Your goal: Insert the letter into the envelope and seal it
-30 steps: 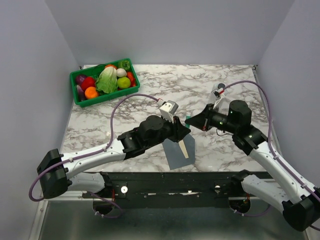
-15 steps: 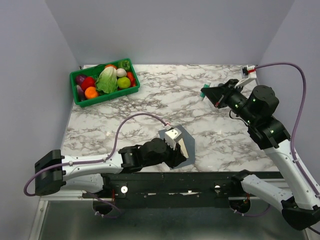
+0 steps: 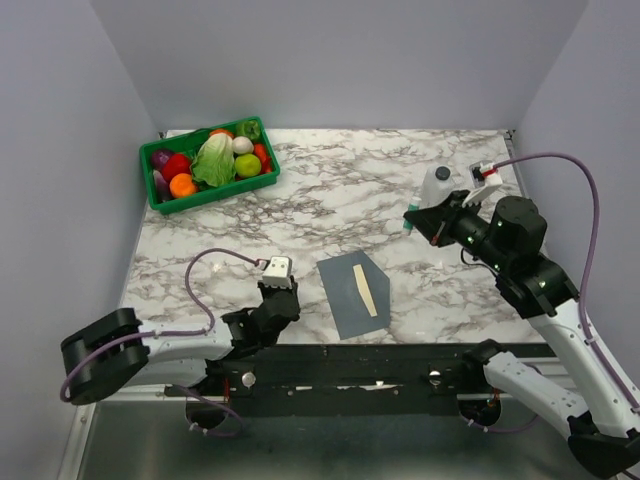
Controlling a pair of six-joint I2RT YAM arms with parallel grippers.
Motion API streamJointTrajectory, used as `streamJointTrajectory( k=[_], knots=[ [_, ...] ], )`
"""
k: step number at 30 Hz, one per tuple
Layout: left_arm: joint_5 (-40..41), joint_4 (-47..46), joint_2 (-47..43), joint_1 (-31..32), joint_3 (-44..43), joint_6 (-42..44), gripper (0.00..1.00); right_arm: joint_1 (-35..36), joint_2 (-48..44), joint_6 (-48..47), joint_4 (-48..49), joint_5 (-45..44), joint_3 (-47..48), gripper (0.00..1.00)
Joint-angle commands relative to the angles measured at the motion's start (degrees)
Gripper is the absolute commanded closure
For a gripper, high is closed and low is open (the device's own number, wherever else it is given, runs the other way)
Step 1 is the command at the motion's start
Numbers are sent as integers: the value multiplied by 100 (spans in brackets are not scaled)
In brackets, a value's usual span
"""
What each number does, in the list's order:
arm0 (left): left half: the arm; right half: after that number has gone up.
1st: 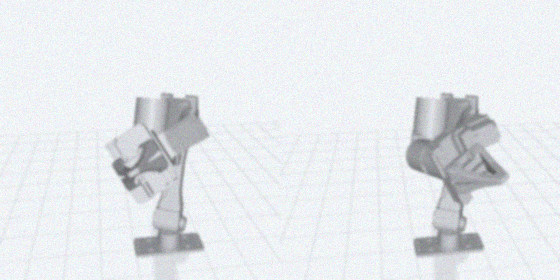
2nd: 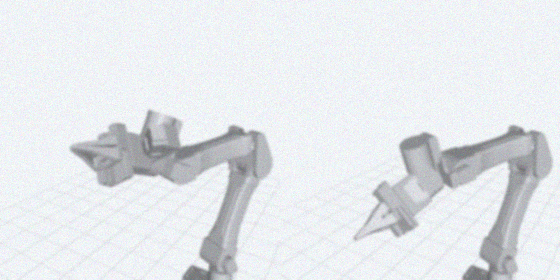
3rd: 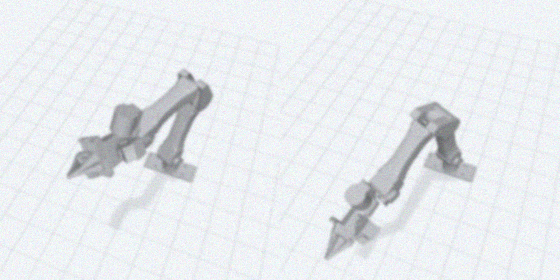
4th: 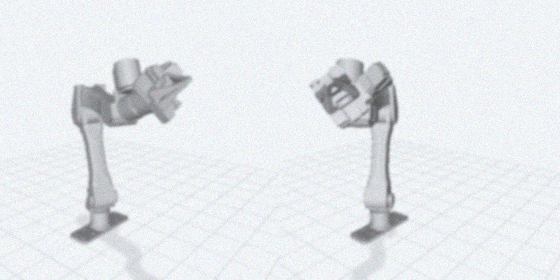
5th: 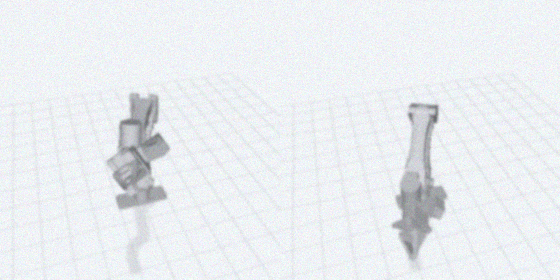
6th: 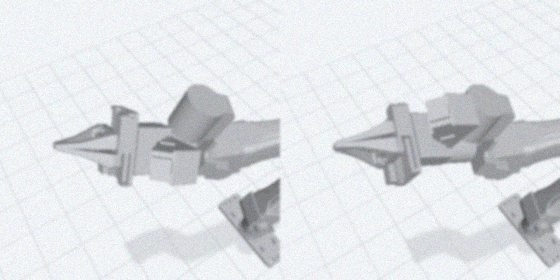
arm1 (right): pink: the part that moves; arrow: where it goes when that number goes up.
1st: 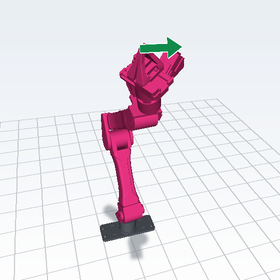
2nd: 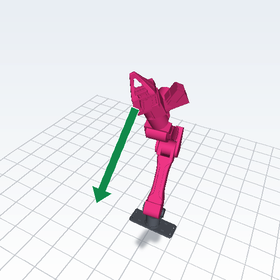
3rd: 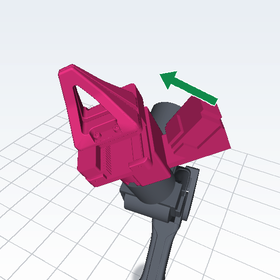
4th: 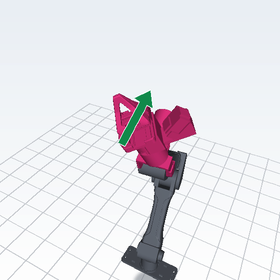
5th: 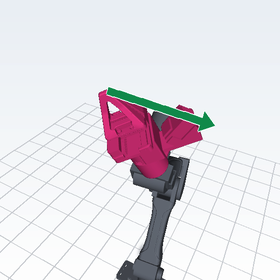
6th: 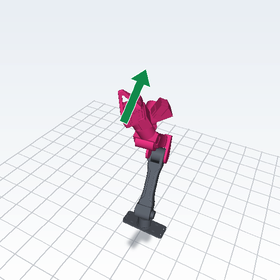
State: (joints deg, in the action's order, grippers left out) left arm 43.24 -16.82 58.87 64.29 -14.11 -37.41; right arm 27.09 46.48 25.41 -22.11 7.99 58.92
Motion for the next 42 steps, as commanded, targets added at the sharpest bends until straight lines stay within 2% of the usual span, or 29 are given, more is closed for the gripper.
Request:
streamJointTrajectory(
  k=[1, 2, 4, 5, 7, 11, 19, 20, 23, 25, 27, 28, 29, 34, 35, 40, 41, 42],
  knots=[
    [1485, -3015, 1194, -110, 259, 1004, 100, -2, -288, -97, -425, 396, -380, 99],
    [1485, -4169, 1815, -110, 294, 1738, 100, -2, -358, -106, -461, 405, -433, 99],
    [1477, -5457, 2451, -162, 425, 2244, 100, 7, -429, -141, -566, 432, -538, 99],
    [1389, -6769, 3106, -189, 470, 2682, 100, -2, -447, -141, -601, 440, -556, 99],
    [1362, -8050, 3804, -180, 506, 3141, 100, 7, -508, -185, -671, 466, -600, 99],
    [1328, -8021, 4657, -277, 93, 3004, 100, -2, -561, -247, -795, 476, -636, 99],
    [1432, -8021, 5204, -365, -66, 2564, 100, 15, -587, -423, -980, 440, -644, 99],
    [1450, -8021, 5248, -365, -48, 2372, 91, -2, -579, -423, -988, 449, -653, 99],
    [1547, -8021, 5249, -365, 127, 1985, 75, 6, -561, -405, -980, 475, -671, 99],
    [1582, -8013, 5222, -356, 224, 1887, 72, -2, -552, -388, -980, 484, -688, 99],
    [1626, -8021, 5213, -356, 259, 1878, 63, 7, -561, -379, -980, 493, -706, 99],
    [1669, -8021, 5213, -347, 286, 1869, 55, -2, -561, -379, -980, 511, -706, 99],
    [1792, -8021, 5196, -347, 312, 1764, 35, -2, -570, -379, -980, 519, -723, 99],
    [1986, -8012, 4994, -277, 391, 1850, 10, 7, -675, -361, -980, 441, -785, 99],
    [2012, -8012, 4828, -225, 400, 2043, 1, -2, -693, -344, -980, 432, -802, 99],
    [2529, -7934, 3757, 100, 348, 2843, 1, 7, -798, -308, -980, 405, -899, 99],
    [2635, -7785, 3163, 153, 295, 3088, 1, 7, -833, -300, -980, 370, -899, 99],
    [2776, -6949, 2783, 249, 199, 3125, 1, 7, -842, -300, -980, 361, -917, 99]
  ],
)
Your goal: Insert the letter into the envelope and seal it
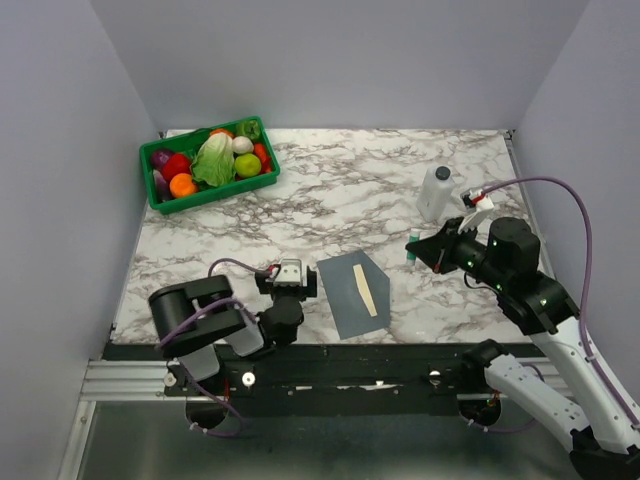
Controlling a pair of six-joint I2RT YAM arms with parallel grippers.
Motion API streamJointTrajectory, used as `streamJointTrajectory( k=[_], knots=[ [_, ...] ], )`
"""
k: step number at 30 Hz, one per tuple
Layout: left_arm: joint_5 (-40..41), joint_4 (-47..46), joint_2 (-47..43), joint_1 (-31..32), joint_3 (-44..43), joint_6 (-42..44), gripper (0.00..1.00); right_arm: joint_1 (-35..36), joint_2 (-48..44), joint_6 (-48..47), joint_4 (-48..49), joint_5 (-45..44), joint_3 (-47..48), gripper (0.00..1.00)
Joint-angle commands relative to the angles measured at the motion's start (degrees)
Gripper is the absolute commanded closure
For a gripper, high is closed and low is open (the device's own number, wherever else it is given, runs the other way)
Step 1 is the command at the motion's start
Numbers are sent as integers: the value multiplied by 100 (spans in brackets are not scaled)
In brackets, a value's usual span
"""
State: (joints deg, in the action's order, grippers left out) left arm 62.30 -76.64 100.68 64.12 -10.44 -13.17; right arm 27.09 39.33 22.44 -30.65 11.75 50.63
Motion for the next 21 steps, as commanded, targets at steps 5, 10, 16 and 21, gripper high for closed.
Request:
streamJointTrajectory(
  k=[5, 10, 16, 21],
  knots=[
    [75, 6950, -3606, -249, -2478, -3258, 1, 7, -180, 24, -186, -146, -62, 99],
    [-1147, 8613, -4407, -610, -2946, -2965, 1, -2, -294, 103, -108, -234, -194, 99],
    [-5152, 8255, -4909, -795, -3166, -1708, 1, -11, -180, -388, 217, 827, -308, 99],
    [-6230, 7998, -4778, -787, -3544, -2136, 1, 7, 22, -529, 508, 1716, -300, 99]
  ],
)
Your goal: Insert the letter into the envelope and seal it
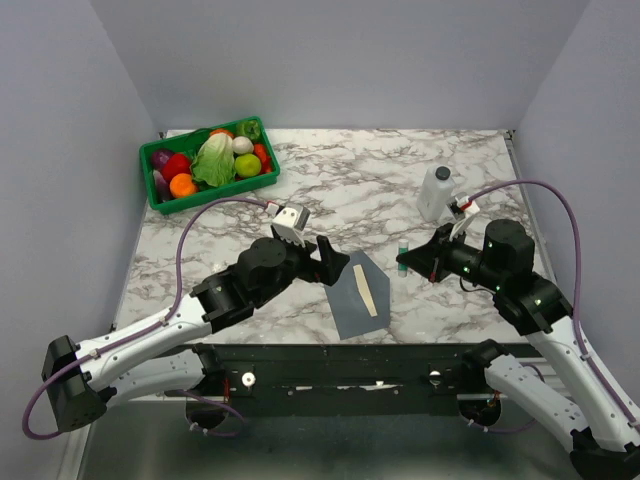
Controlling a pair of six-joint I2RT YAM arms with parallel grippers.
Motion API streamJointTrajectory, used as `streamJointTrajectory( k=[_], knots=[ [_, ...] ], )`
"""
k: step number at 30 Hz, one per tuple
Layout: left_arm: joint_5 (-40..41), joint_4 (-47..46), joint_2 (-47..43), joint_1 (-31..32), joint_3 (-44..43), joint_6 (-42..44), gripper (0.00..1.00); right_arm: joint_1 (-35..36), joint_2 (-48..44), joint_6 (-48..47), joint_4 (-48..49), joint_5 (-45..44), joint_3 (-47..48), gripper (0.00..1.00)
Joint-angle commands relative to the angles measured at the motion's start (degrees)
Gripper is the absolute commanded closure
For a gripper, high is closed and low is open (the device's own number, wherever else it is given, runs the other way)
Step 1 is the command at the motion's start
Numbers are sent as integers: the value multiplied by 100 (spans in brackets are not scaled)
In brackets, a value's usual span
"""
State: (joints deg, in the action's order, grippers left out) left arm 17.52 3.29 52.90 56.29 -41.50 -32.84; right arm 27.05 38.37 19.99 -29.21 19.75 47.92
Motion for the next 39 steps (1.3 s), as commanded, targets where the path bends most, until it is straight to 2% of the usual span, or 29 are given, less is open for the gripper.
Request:
streamJointTrajectory(
  k=[1, 4, 10, 15, 19, 29, 33, 39],
  knots=[
    [-1674, 40, 44, -4, -595, -257, 1, 11, 162, -311, 364, 952, 6, 99],
    [-1515, 242, 299, -4, -1034, -451, 1, 20, 215, -346, 372, 1005, 51, 99],
    [-1743, 137, 949, 4, -1790, -724, 1, 29, 206, -364, 390, 1031, -20, 99],
    [-1796, 462, 1643, 303, -2275, -662, 2, 46, 153, -311, 469, 1084, -90, 99],
    [-1463, 567, 1942, 610, -2634, -548, 3, 46, 136, -303, 478, 1040, -108, 99],
    [-751, 743, 2031, 716, -2724, -644, 15, 46, 101, -250, 566, 1198, -125, 99],
    [-566, 367, 1759, 716, -2504, -759, 19, 46, 83, -250, 566, 1260, -143, 99],
    [-626, 462, 1924, 716, -2644, -706, 24, 37, 65, -241, 566, 1304, -143, 99]
  ],
)
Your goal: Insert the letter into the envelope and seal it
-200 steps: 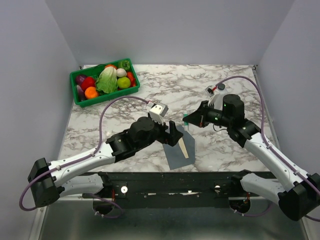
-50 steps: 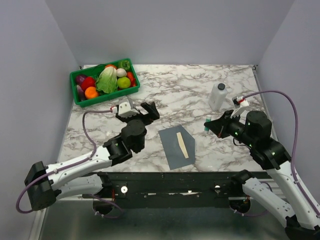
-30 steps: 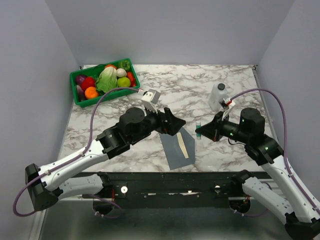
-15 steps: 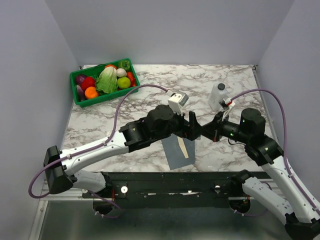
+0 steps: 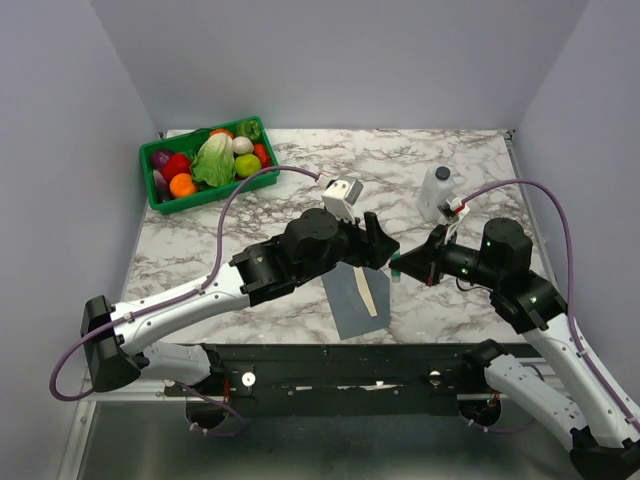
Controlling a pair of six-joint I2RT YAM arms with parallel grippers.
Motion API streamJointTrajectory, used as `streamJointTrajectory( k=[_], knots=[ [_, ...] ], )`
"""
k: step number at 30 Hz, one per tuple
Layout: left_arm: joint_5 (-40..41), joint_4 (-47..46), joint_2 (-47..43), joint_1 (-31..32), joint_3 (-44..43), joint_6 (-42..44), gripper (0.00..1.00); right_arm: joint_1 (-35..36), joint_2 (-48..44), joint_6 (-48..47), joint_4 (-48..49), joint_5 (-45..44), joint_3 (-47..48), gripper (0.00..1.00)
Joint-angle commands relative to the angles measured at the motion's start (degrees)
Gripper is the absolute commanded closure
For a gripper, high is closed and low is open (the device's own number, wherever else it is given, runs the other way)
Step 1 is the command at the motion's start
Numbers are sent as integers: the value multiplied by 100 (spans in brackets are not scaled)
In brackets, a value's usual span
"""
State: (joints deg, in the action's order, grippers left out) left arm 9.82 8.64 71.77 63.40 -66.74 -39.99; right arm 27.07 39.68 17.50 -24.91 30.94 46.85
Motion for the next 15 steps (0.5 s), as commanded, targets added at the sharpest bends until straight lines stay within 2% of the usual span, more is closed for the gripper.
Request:
streamJointTrajectory(
  k=[1, 5, 15],
  knots=[
    [47, -73, 74, 6, -198, 0, 25, 44, -74, 17, 135, 184, -36, 99],
    [-182, -91, 241, 6, -304, 52, 30, 44, -92, 26, 135, 149, -36, 99],
    [-227, -47, 434, 15, -375, 70, 32, 44, -119, 35, 135, 158, -27, 99]
  ],
)
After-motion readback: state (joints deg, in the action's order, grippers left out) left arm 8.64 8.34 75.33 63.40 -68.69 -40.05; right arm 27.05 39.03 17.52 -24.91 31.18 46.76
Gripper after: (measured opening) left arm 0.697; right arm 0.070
